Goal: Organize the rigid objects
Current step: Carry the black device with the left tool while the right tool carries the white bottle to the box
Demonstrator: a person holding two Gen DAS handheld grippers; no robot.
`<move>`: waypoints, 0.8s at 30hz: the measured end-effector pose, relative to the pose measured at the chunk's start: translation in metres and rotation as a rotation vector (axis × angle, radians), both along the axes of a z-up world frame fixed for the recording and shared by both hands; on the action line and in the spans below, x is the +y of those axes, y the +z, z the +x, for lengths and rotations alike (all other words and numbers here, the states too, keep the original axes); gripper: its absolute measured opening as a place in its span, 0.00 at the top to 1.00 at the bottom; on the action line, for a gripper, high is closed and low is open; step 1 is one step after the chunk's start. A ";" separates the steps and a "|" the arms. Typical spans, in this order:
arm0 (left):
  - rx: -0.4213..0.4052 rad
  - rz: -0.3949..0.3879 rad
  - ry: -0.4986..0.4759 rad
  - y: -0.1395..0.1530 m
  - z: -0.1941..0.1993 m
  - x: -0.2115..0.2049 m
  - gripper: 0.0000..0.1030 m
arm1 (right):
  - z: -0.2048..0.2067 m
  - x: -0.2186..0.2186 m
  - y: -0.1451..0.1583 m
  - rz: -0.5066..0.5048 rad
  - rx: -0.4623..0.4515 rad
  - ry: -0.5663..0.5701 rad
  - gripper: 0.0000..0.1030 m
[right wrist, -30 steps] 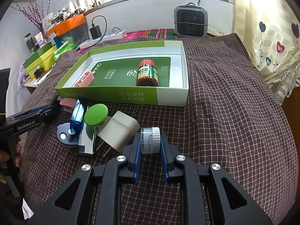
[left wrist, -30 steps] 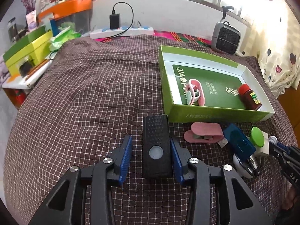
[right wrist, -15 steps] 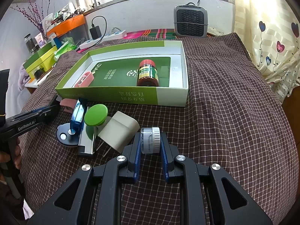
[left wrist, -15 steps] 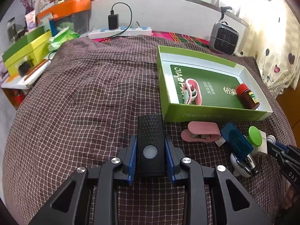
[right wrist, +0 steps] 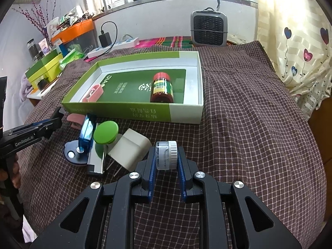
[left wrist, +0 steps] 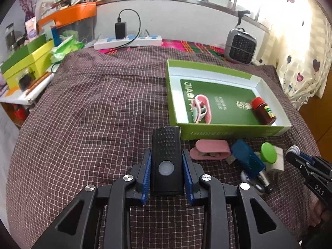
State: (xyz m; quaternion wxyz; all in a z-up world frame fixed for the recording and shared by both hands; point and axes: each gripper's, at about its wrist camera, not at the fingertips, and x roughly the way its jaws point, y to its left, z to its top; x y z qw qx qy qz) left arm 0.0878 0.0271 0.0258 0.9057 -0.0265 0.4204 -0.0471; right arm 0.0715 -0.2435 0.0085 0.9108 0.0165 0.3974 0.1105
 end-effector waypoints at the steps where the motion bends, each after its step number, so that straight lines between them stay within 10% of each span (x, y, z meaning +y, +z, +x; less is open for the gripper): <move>1: -0.004 -0.001 -0.003 0.002 0.000 0.000 0.75 | 0.000 0.000 0.002 0.002 -0.005 0.001 0.81; 24: -0.088 -0.019 -0.078 0.043 0.016 -0.009 0.75 | 0.031 0.012 0.045 -0.017 -0.095 0.036 0.81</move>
